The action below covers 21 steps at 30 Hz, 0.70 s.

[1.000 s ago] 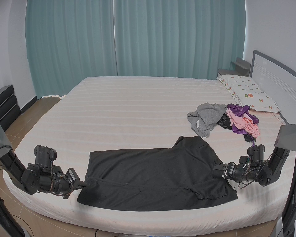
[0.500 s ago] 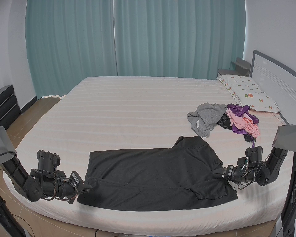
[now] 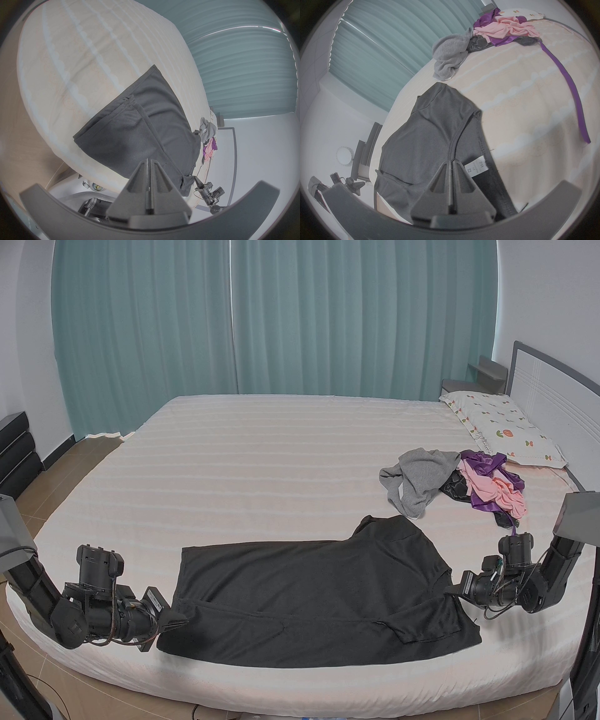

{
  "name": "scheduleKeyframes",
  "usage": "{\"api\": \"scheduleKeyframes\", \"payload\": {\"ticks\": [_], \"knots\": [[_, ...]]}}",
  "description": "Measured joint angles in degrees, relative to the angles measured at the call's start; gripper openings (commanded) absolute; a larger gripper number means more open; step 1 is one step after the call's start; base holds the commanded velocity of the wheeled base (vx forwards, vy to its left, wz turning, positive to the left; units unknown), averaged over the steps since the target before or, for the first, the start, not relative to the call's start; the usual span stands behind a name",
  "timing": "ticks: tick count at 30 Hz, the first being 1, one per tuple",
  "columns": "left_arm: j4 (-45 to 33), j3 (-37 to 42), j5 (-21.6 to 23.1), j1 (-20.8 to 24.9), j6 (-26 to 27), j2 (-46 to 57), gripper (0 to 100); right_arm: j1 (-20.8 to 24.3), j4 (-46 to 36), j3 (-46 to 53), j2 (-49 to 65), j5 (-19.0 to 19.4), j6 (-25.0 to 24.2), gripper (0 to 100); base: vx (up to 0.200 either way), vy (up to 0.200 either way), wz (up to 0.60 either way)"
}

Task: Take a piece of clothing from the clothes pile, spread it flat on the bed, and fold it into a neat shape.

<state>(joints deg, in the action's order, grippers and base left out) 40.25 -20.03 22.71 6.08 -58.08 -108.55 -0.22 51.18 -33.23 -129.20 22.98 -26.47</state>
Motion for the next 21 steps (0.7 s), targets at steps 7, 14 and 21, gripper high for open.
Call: {"api": "scheduleKeyframes", "payload": {"ticks": [7,14,21], "knots": [[1.68,0.22,-0.05,0.0,0.0,-0.94,0,-1.26,-2.4,-0.85,1.24,-0.02,0.0,0,0.0,0.0,0.0],[1.84,0.27,-0.05,0.0,0.0,-1.49,0,-1.26,-2.51,-0.65,1.44,0.44,-1.87,100,0.0,0.0,0.0],[1.84,-0.26,-0.07,-0.18,-0.52,-1.71,0,-1.65,-0.66,0.3,2.24,2.01,-15.74,100,0.0,0.0,0.0]]}}
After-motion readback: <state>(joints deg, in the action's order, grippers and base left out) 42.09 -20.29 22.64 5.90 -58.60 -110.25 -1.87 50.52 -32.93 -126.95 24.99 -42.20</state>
